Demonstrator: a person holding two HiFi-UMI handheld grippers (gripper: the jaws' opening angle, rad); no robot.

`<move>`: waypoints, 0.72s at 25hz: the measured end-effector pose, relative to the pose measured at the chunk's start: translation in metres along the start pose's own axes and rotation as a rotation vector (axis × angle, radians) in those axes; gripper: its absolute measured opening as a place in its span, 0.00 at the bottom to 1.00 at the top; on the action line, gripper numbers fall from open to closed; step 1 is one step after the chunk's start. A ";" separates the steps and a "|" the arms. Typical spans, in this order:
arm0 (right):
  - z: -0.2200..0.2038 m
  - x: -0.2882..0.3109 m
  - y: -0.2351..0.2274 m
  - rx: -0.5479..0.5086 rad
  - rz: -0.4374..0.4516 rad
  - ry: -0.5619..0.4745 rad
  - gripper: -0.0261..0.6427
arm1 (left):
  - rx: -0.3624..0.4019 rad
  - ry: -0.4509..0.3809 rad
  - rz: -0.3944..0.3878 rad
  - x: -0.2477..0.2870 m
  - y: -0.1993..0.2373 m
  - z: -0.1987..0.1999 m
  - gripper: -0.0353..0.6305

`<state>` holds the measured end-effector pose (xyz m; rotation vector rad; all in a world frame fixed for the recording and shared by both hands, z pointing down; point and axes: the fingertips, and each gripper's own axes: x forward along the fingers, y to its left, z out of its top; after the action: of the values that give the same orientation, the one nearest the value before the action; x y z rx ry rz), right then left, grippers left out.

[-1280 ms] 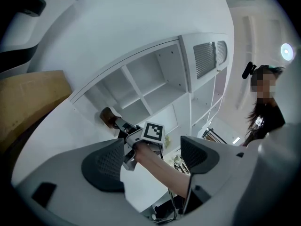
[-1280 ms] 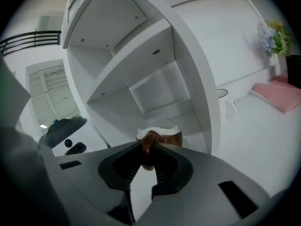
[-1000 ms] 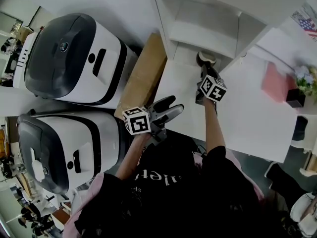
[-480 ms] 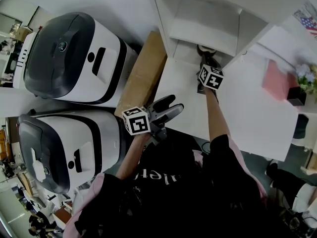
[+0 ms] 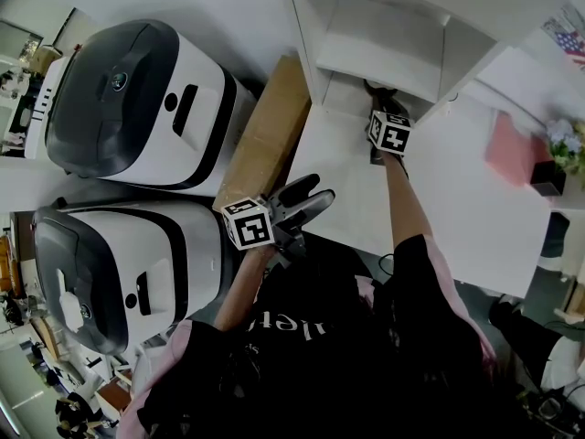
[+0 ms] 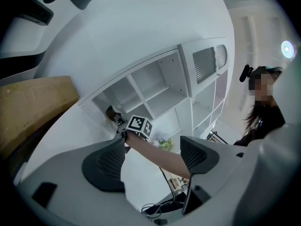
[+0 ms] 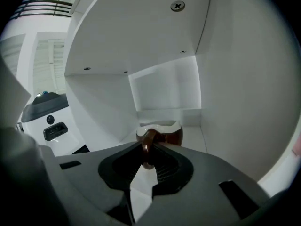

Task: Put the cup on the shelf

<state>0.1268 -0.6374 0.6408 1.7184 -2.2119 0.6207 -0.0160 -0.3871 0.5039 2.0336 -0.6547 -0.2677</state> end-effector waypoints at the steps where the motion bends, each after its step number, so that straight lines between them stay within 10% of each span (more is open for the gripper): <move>1: -0.001 0.002 0.000 -0.008 -0.001 0.005 0.16 | 0.000 -0.002 0.001 -0.001 0.001 -0.001 0.63; 18: -0.030 0.013 -0.011 0.032 -0.025 0.112 0.16 | -0.012 -0.029 0.028 -0.021 0.002 0.002 0.63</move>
<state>0.1322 -0.6363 0.6747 1.6802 -2.1123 0.7316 -0.0351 -0.3780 0.5028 2.0107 -0.6975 -0.2846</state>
